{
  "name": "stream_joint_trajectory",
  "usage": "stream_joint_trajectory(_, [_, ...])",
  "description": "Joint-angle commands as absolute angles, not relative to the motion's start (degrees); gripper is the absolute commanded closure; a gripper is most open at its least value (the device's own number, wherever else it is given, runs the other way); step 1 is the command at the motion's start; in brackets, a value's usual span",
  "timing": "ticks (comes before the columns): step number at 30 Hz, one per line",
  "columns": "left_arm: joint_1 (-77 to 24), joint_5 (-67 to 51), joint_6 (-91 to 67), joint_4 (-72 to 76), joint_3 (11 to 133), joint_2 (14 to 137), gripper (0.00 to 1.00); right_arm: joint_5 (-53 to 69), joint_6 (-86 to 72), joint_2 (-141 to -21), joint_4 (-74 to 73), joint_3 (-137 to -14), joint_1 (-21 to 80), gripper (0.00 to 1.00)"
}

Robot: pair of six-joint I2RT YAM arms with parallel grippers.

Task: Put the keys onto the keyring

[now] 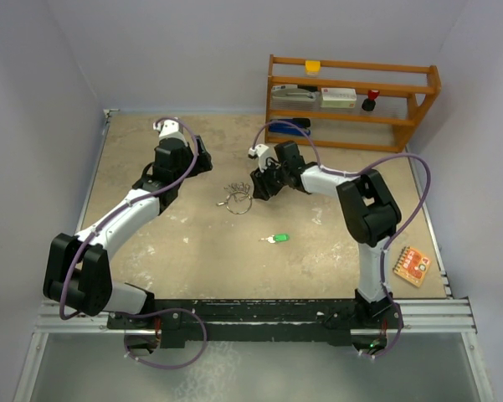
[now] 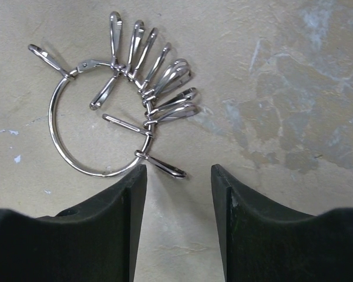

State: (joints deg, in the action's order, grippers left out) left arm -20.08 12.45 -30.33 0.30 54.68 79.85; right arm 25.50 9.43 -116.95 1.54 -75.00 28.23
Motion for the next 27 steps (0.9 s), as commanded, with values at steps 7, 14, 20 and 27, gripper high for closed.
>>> stream_joint_trajectory(7, [-20.50, 13.18, -29.09, 1.41, 57.46, 80.12, 0.21, 28.10, 10.35, -117.11, 0.96, -76.02, 27.69, 0.56])
stream_joint_trajectory(14, [-20.49, 13.36, -28.96, 1.32, 57.42, 80.27, 0.21, 28.41, 12.02, -117.64, -0.49, -76.54, 27.64, 0.58])
stream_joint_trajectory(20, [-20.48, 13.36, -29.00, 1.38, 57.45, 80.38, 0.21, 27.25, 12.12, -118.13, 0.03, -76.45, 27.73, 0.61])
stream_joint_trajectory(27, [-20.49, 13.36, -29.09, 1.27, 57.44, 80.51, 0.21, 27.73, 12.09, -118.97, 0.45, -77.30, 27.77, 0.63])
